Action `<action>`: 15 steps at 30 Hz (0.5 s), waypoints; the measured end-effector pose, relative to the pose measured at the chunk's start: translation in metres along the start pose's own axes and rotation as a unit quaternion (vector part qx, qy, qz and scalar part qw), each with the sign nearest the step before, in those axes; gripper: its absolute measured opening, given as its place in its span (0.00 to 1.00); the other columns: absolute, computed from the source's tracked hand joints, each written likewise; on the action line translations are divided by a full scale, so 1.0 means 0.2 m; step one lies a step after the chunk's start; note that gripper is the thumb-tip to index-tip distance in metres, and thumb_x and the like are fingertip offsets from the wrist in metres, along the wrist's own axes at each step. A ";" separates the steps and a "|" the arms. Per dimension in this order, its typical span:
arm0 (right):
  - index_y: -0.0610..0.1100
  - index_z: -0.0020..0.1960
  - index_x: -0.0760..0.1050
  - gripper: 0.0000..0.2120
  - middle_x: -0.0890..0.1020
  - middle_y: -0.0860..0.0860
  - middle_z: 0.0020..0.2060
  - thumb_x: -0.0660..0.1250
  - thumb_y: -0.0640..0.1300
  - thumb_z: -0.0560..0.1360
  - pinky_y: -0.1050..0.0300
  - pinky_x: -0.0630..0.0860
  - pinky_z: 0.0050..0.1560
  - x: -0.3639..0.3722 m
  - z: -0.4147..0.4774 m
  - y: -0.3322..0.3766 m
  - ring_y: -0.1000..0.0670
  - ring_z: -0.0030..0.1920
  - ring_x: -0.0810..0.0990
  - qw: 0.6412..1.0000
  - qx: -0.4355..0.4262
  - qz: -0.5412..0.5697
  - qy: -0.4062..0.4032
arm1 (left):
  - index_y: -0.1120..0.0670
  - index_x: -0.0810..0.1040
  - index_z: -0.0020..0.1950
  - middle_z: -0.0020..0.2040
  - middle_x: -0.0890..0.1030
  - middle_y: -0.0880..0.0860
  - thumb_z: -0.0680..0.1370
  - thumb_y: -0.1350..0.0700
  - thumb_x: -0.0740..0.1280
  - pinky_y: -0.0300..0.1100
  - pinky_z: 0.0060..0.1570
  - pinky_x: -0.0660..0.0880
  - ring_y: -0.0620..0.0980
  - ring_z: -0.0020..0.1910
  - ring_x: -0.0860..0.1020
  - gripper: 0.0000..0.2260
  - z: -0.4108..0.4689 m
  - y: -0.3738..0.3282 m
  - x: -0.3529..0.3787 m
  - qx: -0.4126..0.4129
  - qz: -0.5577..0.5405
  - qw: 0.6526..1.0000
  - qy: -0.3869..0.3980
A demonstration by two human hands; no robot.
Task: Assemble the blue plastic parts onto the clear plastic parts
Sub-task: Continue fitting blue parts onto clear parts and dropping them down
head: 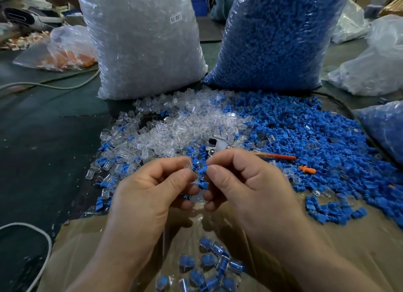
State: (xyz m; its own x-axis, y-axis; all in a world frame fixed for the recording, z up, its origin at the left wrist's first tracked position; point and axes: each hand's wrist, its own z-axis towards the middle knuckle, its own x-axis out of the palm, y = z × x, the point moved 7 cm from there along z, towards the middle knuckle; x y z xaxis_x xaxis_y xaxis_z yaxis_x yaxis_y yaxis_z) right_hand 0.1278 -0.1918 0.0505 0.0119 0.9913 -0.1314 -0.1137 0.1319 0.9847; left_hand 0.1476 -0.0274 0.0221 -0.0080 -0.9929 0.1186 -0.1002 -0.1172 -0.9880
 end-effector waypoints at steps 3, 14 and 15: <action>0.54 0.48 0.78 0.04 0.82 0.52 0.35 0.68 0.45 0.78 0.49 0.81 0.37 0.01 -0.02 0.04 0.50 0.34 0.83 0.996 -0.056 -0.065 -0.010 | 0.48 0.86 0.45 0.39 0.86 0.56 0.61 0.41 0.74 0.37 0.30 0.78 0.49 0.35 0.84 0.17 -0.01 -0.03 0.01 0.011 0.014 1.000 -0.002; 0.47 0.50 0.79 0.07 0.78 0.57 0.42 0.64 0.48 0.79 0.58 0.75 0.41 0.02 -0.06 0.14 0.55 0.42 0.78 0.950 -0.203 -0.235 -0.036 | 0.43 0.80 0.42 0.30 0.80 0.46 0.68 0.36 0.62 0.30 0.27 0.71 0.38 0.27 0.74 0.15 -0.06 -0.07 0.09 0.076 0.223 0.970 0.067; 0.46 0.50 0.79 0.08 0.78 0.56 0.42 0.63 0.47 0.79 0.58 0.75 0.42 0.03 -0.05 0.14 0.55 0.43 0.78 0.943 -0.218 -0.251 -0.033 | 0.43 0.80 0.43 0.31 0.80 0.46 0.67 0.35 0.61 0.30 0.29 0.71 0.38 0.28 0.75 0.16 -0.07 -0.07 0.09 0.086 0.234 0.966 0.070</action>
State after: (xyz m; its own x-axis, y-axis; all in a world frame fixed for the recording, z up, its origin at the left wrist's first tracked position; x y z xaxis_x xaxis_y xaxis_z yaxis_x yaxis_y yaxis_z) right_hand 0.1138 -0.1826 0.0767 0.2323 0.8041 -0.5472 -0.4748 0.5848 0.6577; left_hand 0.1359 -0.0433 0.0397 -0.1488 -0.9267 -0.3451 0.1146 0.3305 -0.9368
